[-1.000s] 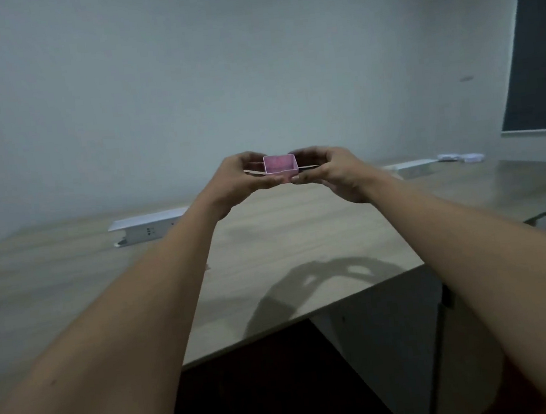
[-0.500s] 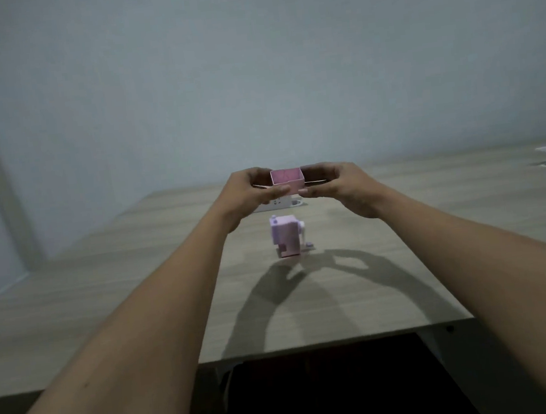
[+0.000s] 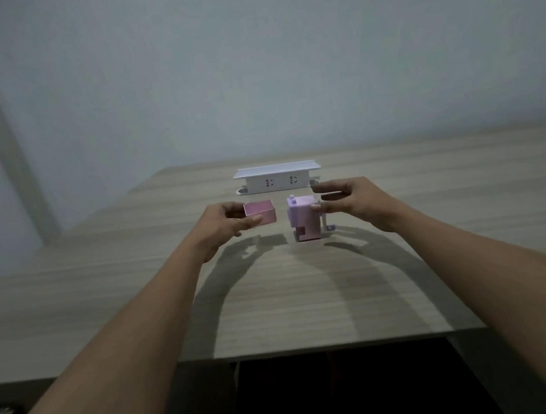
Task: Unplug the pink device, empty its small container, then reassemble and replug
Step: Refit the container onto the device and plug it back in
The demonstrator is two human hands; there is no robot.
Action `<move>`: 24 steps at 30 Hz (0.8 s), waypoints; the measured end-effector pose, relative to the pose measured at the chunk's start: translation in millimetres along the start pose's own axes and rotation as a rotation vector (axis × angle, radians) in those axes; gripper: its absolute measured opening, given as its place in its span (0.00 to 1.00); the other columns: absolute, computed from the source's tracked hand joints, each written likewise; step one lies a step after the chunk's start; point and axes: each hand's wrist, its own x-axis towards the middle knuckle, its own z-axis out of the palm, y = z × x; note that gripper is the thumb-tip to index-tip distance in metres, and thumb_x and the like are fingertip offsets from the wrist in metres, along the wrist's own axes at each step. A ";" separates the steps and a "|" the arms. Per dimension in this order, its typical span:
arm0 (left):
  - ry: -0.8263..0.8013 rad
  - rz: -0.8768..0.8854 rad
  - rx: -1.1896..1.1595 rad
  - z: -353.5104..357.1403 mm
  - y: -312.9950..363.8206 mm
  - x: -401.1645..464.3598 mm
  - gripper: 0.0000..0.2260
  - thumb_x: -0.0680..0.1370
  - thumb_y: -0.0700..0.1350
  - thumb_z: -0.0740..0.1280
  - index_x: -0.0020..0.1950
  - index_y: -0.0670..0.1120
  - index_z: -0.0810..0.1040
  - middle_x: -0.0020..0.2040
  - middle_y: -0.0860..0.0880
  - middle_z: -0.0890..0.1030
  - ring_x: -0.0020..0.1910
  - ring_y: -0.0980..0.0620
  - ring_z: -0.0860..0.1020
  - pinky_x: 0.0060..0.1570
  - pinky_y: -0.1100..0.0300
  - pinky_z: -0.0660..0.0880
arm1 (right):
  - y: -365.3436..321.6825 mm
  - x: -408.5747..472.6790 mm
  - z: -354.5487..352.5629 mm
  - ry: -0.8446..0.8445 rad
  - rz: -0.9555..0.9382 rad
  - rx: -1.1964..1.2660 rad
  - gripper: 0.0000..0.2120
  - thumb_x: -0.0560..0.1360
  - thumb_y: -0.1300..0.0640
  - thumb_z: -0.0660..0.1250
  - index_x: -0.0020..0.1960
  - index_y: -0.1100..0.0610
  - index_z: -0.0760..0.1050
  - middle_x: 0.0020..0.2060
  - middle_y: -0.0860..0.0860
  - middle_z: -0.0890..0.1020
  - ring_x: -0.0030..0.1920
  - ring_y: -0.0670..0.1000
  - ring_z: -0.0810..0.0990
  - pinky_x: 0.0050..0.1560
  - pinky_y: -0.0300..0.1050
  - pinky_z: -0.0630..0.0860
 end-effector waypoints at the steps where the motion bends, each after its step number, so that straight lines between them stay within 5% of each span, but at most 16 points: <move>1: -0.016 -0.024 0.009 0.6 -5.9 0.2 0.16 0.74 0.41 0.75 0.61 0.41 0.81 0.49 0.48 0.84 0.43 0.54 0.79 0.40 0.63 0.72 | 1.6 1.3 0.8 -0.006 0.000 0.004 0.28 0.69 0.60 0.79 0.68 0.58 0.78 0.64 0.52 0.82 0.63 0.50 0.81 0.63 0.44 0.77; 6: -0.084 -0.119 -0.034 9.3 -22.7 -0.1 0.18 0.74 0.42 0.75 0.63 0.38 0.80 0.48 0.45 0.84 0.40 0.52 0.78 0.36 0.65 0.77 | 9.3 5.2 1.7 -0.007 -0.010 0.019 0.24 0.70 0.64 0.77 0.65 0.61 0.79 0.60 0.54 0.84 0.53 0.47 0.85 0.48 0.30 0.79; 15: -0.098 -0.135 -0.102 30.3 -28.2 9.2 0.15 0.74 0.39 0.76 0.60 0.38 0.83 0.37 0.49 0.85 0.32 0.57 0.79 0.34 0.67 0.76 | 20.2 7.9 0.9 0.011 -0.019 0.043 0.23 0.71 0.67 0.76 0.65 0.62 0.80 0.59 0.54 0.84 0.59 0.49 0.83 0.55 0.31 0.79; 24: -0.138 -0.145 -0.129 30.1 -31.1 15.5 0.16 0.71 0.40 0.78 0.58 0.40 0.84 0.43 0.43 0.85 0.37 0.51 0.79 0.38 0.61 0.77 | 22.6 6.6 1.0 0.017 -0.018 0.078 0.23 0.71 0.67 0.76 0.65 0.62 0.79 0.59 0.54 0.84 0.60 0.49 0.83 0.52 0.28 0.78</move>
